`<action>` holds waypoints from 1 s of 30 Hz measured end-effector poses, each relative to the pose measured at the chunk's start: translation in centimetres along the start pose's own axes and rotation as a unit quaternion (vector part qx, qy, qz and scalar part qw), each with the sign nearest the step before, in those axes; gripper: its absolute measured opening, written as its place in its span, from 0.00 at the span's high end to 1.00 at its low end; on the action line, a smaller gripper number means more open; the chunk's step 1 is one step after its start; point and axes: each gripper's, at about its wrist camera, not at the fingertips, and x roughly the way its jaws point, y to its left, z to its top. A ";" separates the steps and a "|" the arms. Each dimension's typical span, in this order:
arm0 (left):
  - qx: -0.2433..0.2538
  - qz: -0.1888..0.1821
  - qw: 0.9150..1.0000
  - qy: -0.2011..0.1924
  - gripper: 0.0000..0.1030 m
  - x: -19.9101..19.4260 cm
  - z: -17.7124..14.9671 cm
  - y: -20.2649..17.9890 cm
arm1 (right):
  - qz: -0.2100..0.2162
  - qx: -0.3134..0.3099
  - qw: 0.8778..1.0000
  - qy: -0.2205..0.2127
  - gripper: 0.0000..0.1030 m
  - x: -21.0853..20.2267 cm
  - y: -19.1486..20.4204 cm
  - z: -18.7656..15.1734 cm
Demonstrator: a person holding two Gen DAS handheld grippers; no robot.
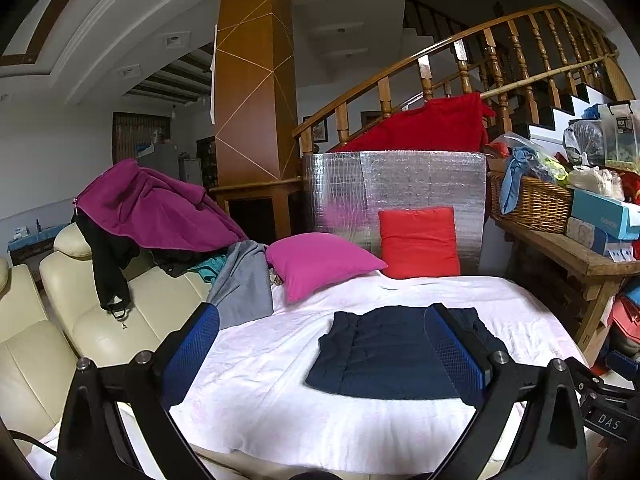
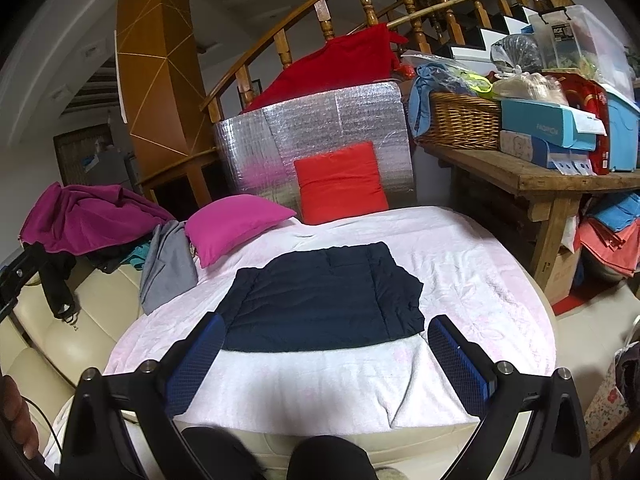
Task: Fold large clothes
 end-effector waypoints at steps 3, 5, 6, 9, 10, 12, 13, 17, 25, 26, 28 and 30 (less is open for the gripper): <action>0.000 0.000 1.000 0.001 0.01 0.0 -0.1 0.0 | -0.007 -0.005 1.000 -0.005 0.00 -0.3 0.3 -0.1; -0.002 0.001 1.000 0.002 0.01 0.0 -0.1 0.1 | -0.006 -0.009 1.000 -0.006 0.00 -0.5 0.5 -0.2; -0.003 0.001 1.000 0.002 0.01 0.1 0.0 0.1 | -0.006 -0.009 1.000 -0.007 0.00 -0.5 0.5 -0.1; -0.007 0.002 1.000 0.002 0.01 0.1 0.1 0.2 | -0.009 -0.012 1.000 -0.008 0.00 -0.6 0.5 0.0; -0.008 0.002 1.000 0.002 0.01 0.1 0.1 0.3 | -0.009 -0.012 1.000 -0.009 0.00 -0.7 0.5 0.1; -0.009 0.003 1.000 0.002 0.01 0.2 0.2 0.3 | -0.008 -0.013 1.000 -0.009 0.00 -0.7 0.4 0.3; -0.008 0.003 1.000 0.003 0.01 0.3 0.2 0.3 | -0.008 -0.014 1.000 -0.009 0.00 -0.6 0.5 0.4; -0.009 0.002 1.000 0.004 0.01 0.7 0.5 0.1 | -0.008 -0.023 1.000 -0.012 0.00 -0.4 0.7 1.0; -0.012 0.004 1.000 0.018 0.01 2.6 0.5 -0.2 | -0.010 -0.030 0.999 -0.014 0.00 0.7 0.9 2.5; -0.011 0.007 1.000 0.018 0.01 2.8 0.5 -0.3 | -0.010 -0.030 0.999 -0.014 0.00 0.9 0.9 2.6; -0.011 0.008 1.000 0.017 0.01 3.1 0.6 -0.4 | -0.008 -0.031 0.999 -0.012 0.00 1.5 1.1 2.8; -0.011 0.007 1.000 0.021 0.01 3.3 0.8 -0.5 | -0.008 -0.036 0.999 -0.007 0.00 2.0 1.4 2.9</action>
